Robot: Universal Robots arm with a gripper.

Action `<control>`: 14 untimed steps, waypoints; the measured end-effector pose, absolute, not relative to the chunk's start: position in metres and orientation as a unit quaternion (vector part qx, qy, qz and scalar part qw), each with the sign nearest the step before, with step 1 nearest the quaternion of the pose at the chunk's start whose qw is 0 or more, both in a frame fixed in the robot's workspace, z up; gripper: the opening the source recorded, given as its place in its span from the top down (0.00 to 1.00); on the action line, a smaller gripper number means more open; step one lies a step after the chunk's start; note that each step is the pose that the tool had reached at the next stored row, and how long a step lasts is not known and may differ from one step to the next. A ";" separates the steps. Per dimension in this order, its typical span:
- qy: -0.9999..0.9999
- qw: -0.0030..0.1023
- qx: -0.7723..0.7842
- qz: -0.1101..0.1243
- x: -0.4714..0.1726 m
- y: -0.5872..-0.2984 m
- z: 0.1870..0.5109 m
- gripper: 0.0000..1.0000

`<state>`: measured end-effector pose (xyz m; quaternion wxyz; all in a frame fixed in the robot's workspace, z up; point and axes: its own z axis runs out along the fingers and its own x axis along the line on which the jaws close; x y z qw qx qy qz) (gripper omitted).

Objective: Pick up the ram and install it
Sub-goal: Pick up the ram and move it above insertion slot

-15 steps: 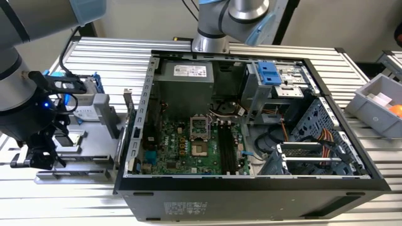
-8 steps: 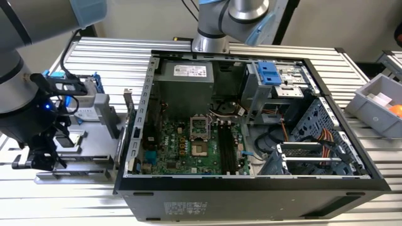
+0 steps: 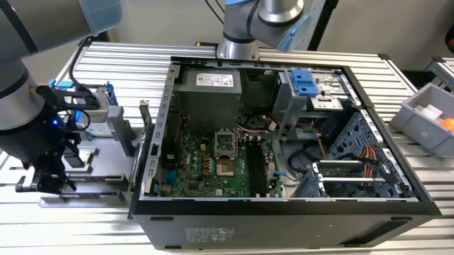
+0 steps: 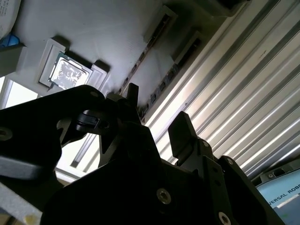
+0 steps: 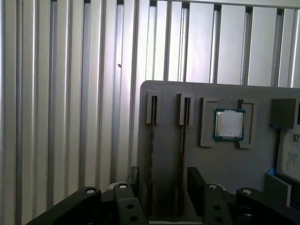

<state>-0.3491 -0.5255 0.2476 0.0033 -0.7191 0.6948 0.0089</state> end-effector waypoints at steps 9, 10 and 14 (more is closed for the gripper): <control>0.702 0.003 -0.712 0.008 -0.349 -0.526 0.241 0.00; 0.702 0.002 -0.712 0.008 -0.349 -0.526 0.240 0.00; 0.702 0.002 -0.712 0.008 -0.349 -0.526 0.237 0.00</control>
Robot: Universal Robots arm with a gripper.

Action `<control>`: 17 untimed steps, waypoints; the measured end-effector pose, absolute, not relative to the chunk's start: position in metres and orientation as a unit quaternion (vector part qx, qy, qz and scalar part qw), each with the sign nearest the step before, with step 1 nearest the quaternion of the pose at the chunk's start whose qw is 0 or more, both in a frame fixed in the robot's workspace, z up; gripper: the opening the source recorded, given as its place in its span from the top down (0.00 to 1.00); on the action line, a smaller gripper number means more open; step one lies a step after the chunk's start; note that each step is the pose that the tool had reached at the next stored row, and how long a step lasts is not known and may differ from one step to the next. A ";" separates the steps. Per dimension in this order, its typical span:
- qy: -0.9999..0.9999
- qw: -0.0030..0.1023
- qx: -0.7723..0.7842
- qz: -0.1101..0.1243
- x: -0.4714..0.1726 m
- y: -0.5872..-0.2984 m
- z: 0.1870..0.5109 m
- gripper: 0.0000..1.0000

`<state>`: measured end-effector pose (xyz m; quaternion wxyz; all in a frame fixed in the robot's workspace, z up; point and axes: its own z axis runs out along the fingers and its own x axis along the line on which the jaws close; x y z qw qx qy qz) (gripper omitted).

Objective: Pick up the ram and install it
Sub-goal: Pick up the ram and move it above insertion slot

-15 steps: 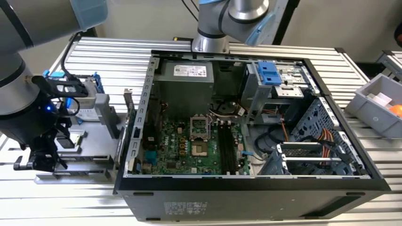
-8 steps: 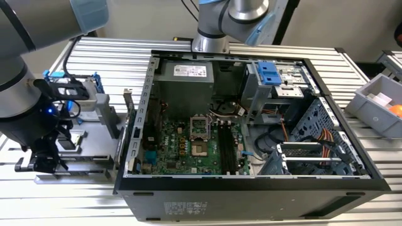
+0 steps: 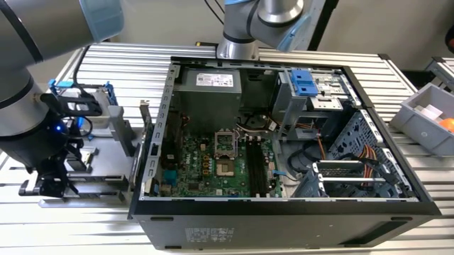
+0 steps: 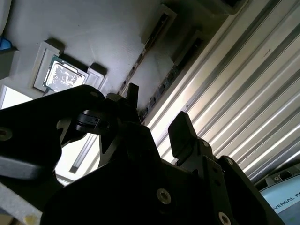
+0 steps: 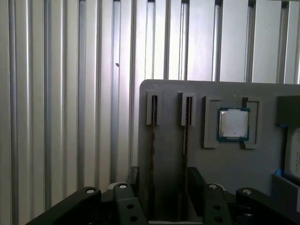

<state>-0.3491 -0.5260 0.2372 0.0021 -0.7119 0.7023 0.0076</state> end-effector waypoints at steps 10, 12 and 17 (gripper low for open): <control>0.704 0.001 -0.710 0.006 -0.349 -0.527 0.230 0.00; 0.704 0.000 -0.710 0.006 -0.349 -0.527 0.228 0.00; 0.706 -0.001 -0.708 0.005 -0.349 -0.527 0.224 0.00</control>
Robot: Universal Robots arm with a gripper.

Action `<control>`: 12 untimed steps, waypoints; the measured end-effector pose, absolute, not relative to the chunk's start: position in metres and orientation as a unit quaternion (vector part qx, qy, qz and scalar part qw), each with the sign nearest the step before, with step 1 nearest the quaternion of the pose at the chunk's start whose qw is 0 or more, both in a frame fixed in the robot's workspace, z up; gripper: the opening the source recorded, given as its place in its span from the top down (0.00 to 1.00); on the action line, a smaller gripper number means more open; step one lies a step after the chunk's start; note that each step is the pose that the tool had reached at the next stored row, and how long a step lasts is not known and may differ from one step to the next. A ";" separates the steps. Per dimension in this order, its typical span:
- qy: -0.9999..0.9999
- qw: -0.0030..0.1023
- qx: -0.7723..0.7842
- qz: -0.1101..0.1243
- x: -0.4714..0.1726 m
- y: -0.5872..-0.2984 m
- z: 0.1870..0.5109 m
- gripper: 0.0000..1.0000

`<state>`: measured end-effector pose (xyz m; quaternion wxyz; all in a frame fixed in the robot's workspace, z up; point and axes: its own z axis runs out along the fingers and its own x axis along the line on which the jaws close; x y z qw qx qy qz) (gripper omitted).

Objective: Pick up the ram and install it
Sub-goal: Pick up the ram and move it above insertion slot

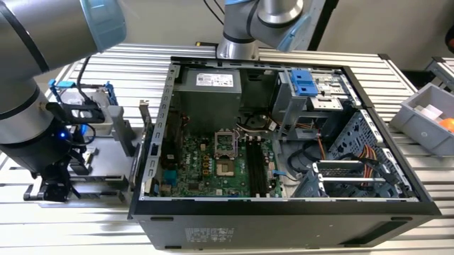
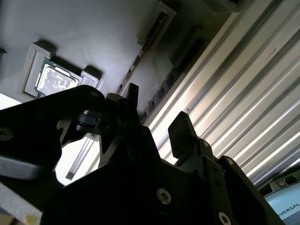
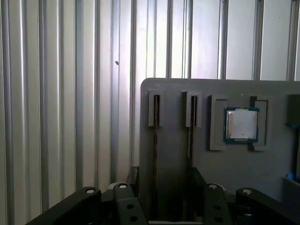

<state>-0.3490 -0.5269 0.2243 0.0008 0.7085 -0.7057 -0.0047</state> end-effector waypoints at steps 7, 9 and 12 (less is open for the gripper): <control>-0.709 0.002 0.705 -0.003 -0.349 -0.527 0.218 0.00; -0.709 0.003 0.705 -0.003 -0.349 -0.527 0.216 0.00; -0.710 0.004 0.704 -0.002 -0.349 -0.527 0.213 0.00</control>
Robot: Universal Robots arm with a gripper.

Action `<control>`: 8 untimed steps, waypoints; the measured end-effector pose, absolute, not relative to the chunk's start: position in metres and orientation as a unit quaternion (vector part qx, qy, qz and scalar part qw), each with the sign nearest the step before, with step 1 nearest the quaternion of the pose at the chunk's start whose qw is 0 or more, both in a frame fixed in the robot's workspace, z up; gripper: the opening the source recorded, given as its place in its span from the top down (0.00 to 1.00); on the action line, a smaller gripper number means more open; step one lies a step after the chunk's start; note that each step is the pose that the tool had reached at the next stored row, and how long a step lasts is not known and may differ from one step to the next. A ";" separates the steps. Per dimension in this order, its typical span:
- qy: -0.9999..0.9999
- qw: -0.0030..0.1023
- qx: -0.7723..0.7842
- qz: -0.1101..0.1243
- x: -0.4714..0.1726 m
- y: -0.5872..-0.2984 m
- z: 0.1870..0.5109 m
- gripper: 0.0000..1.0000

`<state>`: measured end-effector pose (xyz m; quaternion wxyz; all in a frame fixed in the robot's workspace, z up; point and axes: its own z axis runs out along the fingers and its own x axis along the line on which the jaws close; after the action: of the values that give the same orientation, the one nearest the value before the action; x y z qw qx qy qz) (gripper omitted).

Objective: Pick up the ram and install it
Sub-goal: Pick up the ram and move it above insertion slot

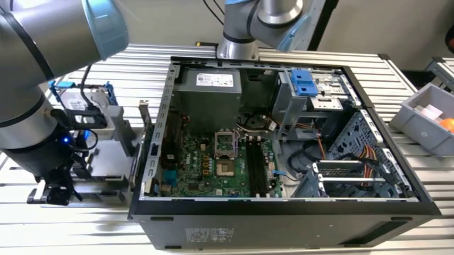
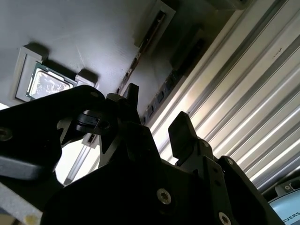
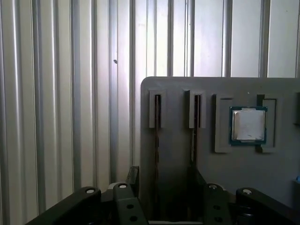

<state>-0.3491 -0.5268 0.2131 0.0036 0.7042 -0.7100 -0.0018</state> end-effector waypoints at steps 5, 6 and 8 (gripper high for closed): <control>-0.710 0.004 0.704 -0.001 -0.349 -0.527 0.211 0.00; -0.710 0.004 0.704 -0.001 -0.349 -0.527 0.210 0.00; -0.710 0.004 0.704 -0.001 -0.349 -0.527 0.209 0.00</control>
<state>-0.3491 -0.5274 0.2090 0.0045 0.7039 -0.7103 -0.0011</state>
